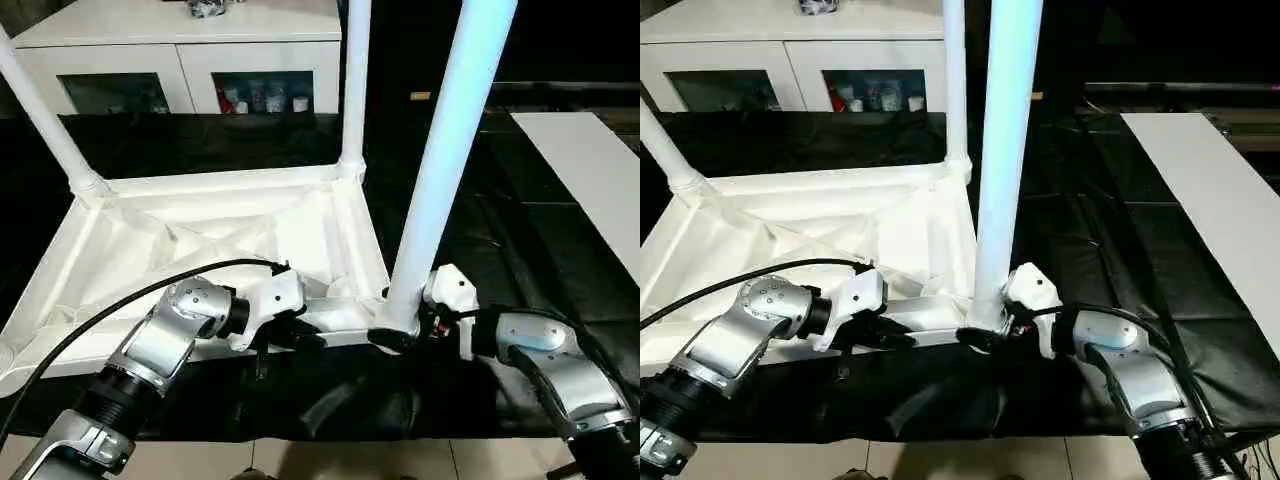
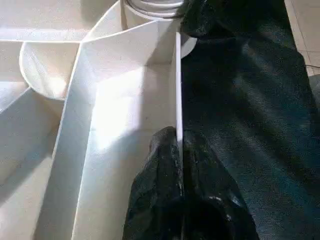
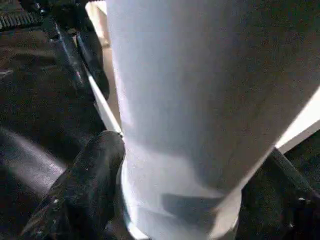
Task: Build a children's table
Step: Rotate leg to tighten
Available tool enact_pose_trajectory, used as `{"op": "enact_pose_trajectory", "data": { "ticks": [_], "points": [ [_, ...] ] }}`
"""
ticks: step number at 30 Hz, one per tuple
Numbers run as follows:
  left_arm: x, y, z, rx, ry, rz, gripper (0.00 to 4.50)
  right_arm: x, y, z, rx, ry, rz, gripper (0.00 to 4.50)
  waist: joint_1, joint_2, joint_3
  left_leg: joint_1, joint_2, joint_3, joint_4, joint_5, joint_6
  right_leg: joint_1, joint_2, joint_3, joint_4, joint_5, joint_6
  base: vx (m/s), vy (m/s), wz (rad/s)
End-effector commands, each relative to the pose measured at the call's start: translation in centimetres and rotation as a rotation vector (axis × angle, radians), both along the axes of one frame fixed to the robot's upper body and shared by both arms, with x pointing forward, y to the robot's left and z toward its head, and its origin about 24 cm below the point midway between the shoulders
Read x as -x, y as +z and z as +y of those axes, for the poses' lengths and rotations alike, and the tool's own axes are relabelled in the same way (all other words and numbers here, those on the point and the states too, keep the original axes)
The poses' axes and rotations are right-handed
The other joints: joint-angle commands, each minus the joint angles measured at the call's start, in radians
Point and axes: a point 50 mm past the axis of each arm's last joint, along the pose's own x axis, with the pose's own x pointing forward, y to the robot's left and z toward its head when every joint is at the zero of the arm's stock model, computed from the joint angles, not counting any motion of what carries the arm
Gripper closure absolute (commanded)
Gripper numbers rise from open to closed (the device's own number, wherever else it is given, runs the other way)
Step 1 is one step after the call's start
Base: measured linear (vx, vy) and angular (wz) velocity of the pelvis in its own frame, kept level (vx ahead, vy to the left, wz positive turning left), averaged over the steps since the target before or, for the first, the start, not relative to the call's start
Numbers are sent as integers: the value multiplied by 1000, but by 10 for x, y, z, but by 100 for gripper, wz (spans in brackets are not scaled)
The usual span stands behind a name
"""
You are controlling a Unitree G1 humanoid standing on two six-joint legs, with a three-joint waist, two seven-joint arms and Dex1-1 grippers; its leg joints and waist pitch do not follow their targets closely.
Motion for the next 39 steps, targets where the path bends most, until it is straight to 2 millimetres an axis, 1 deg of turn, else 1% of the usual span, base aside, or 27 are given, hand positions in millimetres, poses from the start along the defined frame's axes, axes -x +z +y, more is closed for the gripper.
{"op": "enact_pose_trajectory", "data": {
  "ticks": [1,3,5,8,9,10,11,12,14,15,17,18,19,21,22,23,25,26,27,28,30,31,34,36,37,38,39],
  "points": [
    [0,10,-6,32,-46,-23,450,2,-2,-2,-2,8,21,148,-2,-11,-63,14,44,-11,-73,-216,63,51,-48,40,-69,-250,-211,0,0,0],
    [0,9,-5,31,-42,-22,450,3,-2,-3,-7,6,30,170,-1,-12,-65,13,44,-10,-71,-202,67,52,-48,39,-66,-230,-216,0,0,0],
    [0,8,-5,28,-31,-18,450,3,-2,-2,-26,-3,40,174,-1,-12,-65,13,44,-10,-70,-192,73,52,-47,39,-64,-212,-223,0,0,0],
    [-3,5,-6,23,6,-17,450,0,-3,1,-54,-44,44,181,-1,-12,-65,13,43,-9,-70,-195,73,52,-47,38,-66,-228,-223,0,0,0],
    [-7,2,-8,24,61,-27,450,-6,-5,4,-52,-118,13,181,-1,-13,-64,13,43,-9,-70,-199,71,52,-48,38,-66,-235,-221,0,0,0],
    [-7,2,-8,24,61,-27,450,-6,-5,4,-52,-118,13,184,-2,-14,-63,13,41,-9,-70,-206,62,49,-48,38,-70,-260,-216,0,0,0],
    [-12,0,-10,29,113,-36,450,-14,-7,6,-50,-214,-14,184,-6,-14,-61,12,40,-9,-71,-220,53,47,-48,38,-73,-298,-205,0,0,0],
    [-18,-3,-15,25,177,-55,450,-23,-11,10,-56,-356,-22,184,-9,-13,-57,16,39,-9,-75,-246,33,41,-46,37,-81,-354,-191,0,0,0],
    [-28,-8,-25,20,274,-83,450,-37,-17,16,-74,-587,1,184,-20,-13,-56,17,33,-15,-77,-282,-3,43,-48,32,-84,-436,-162,0,0,0],
    [-31,-9,-28,19,299,-91,450,-39,-19,19,-81,-636,17,184,-23,-14,-57,24,33,-16,-77,-304,-13,40,-49,32,-91,-471,-141,0,0,0],
    [-35,-9,-33,12,333,-112,450,-42,-21,22,-74,-705,21,184,-26,-17,-54,22,34,-17,-79,-326,-4,39,-50,34,-99,-492,-124,0,0,0],
    [-35,-9,-33,12,333,-112,450,-42,-21,22,-74,-705,21,184,-28,-15,-51,26,32,-18,-79,-354,-5,34,-49,31,-104,-532,-111,0,0,0],
    [-43,-9,-39,-6,394,-156,450,-45,-24,30,-72,-768,23,184,-30,-13,-51,26,31,-19,-79,-362,-7,35,-50,31,-105,-547,-104,0,0,0],
    [-51,-8,-47,-19,460,-201,450,-49,-25,43,-73,-831,23,184,-34,-13,-52,34,27,-19,-76,-375,-16,24,-48,29,-114,-585,-89,0,0,0],
    [-54,-6,-50,-17,479,-213,450,-51,-23,52,-72,-825,9,184,-31,-14,-53,34,26,-21,-76,-373,-14,29,-51,28,-116,-589,-85,0,0,0],
    [-56,-6,-52,-14,490,-219,450,-53,-23,58,-68,-825,-3,184,-30,-12,-53,27,28,-22,-81,-363,-8,33,-51,28,-115,-572,-80,0,0,0],
    [-58,-4,-52,-13,476,-245,450,-54,-14,67,-107,-757,-48,184,-31,-11,-56,24,30,-24,-84,-363,-4,38,-51,27,-112,-536,-83,0,0,0],
    [-58,-4,-51,-15,472,-245,450,-53,-12,67,-120,-744,-54,128,-29,-11,-59,23,32,-23,-85,-349,4,40,-52,30,-107,-495,-92,0,0,0],
    [-57,-5,-49,-19,464,-246,450,-53,-7,68,-149,-713,-68,128,-27,1,-60,23,33,-24,-86,-345,6,40,-52,31,-104,-472,-100,0,0,0],
    [-57,-5,-47,-23,456,-245,450,-52,-2,69,-176,-684,-82,114,-28,-5,-61,22,34,-20,-85,-337,13,41,-50,32,-103,-431,-114,0,0,0],
    [-55,-6,-42,-30,433,-243,450,-51,5,64,-201,-668,-107,96,-26,-2,-62,17,34,-18,-86,-313,28,45,-50,34,-97,-387,-131,0,0,0],
    [-54,-7,-40,-33,426,-241,450,-51,7,62,-205,-667,-117,85,-30,1,-63,10,34,-20,-87,-303,32,52,-50,31,-93,-375,-132,0,0,0],
    [-51,-6,-33,-35,377,-247,450,-49,13,52,-166,-602,-158,53,-34,-4,-65,13,34,-17,-82,-288,38,48,-50,32,-94,-363,-146,0,0,0],
    [-48,-6,-30,-38,345,-252,450,-48,15,45,-124,-564,-190,43,-32,-4,-68,9,37,-17,-79,-247,48,53,-49,33,-86,-301,-164,0,0,0],
    [-44,-4,-26,-31,296,-245,450,-44,16,37,-104,-495,-193,43,-30,-5,-68,11,38,-16,-78,-238,56,54,-48,32,-84,-276,-178,0,0,0],
    [-43,-4,-26,-29,289,-243,450,-44,16,36,-102,-484,-193,43,-34,-3,-67,4,37,-14,-77,-229,65,55,-48,33,-80,-257,-188,0,0,0],
    [-41,-3,-24,-25,261,-239,450,-41,17,32,-94,-444,-190,43,-30,-3,-69,8,38,-14,-76,-226,67,57,-50,32,-82,-258,-189,0,0,0]
  ]
}}
